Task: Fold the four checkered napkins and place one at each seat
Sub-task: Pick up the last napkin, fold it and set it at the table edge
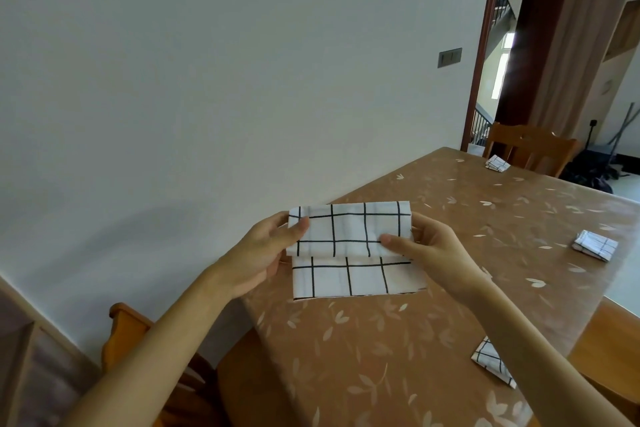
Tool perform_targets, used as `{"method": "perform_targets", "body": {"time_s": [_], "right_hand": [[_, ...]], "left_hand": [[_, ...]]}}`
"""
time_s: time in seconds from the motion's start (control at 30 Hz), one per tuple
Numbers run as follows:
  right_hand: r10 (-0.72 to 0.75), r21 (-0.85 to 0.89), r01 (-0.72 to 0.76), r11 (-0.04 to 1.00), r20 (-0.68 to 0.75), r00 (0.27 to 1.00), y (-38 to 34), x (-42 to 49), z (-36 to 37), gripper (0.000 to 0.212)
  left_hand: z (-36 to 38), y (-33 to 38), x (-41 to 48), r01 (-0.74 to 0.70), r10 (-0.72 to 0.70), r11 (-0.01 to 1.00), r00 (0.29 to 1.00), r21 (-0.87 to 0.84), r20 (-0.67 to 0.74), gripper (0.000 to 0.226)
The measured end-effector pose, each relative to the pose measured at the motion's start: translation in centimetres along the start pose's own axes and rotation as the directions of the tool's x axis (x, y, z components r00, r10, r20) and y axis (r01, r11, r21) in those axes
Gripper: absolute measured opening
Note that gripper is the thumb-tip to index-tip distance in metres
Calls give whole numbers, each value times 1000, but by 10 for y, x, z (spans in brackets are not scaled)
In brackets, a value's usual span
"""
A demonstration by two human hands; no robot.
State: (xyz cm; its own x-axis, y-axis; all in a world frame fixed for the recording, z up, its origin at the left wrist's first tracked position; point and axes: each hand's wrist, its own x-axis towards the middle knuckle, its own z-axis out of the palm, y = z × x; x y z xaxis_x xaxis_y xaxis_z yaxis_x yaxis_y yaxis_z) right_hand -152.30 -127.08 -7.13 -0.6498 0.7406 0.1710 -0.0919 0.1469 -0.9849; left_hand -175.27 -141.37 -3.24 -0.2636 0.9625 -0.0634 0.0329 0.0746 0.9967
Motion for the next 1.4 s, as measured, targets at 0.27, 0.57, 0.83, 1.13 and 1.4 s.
{"method": "perform_targets", "body": {"time_s": [0.27, 0.57, 0.83, 1.13, 1.4], "right_hand": [[-68, 52, 65, 997, 55, 996, -7, -4, -6, 21], [-48, -42, 47, 998, -23, 999, -10, 3, 0, 16], [71, 131, -63, 989, -55, 996, -2, -1, -2, 43], [198, 16, -198, 980, 19, 980, 27, -30, 38, 29], [-206, -414, 59, 908, -320, 925, 55, -32, 84, 37]], "left_hand": [[-13, -8, 2, 320, -239, 920, 916, -227, 323, 101], [11, -7, -6, 96, -144, 988, 854, 120, 500, 89], [24, -21, -8, -43, -13, 949, 984, 312, 177, 70], [39, -51, 1, -106, 173, 941, 967, 321, -186, 52], [56, -93, 8, -112, 207, 941, 937, 320, -281, 62]]}}
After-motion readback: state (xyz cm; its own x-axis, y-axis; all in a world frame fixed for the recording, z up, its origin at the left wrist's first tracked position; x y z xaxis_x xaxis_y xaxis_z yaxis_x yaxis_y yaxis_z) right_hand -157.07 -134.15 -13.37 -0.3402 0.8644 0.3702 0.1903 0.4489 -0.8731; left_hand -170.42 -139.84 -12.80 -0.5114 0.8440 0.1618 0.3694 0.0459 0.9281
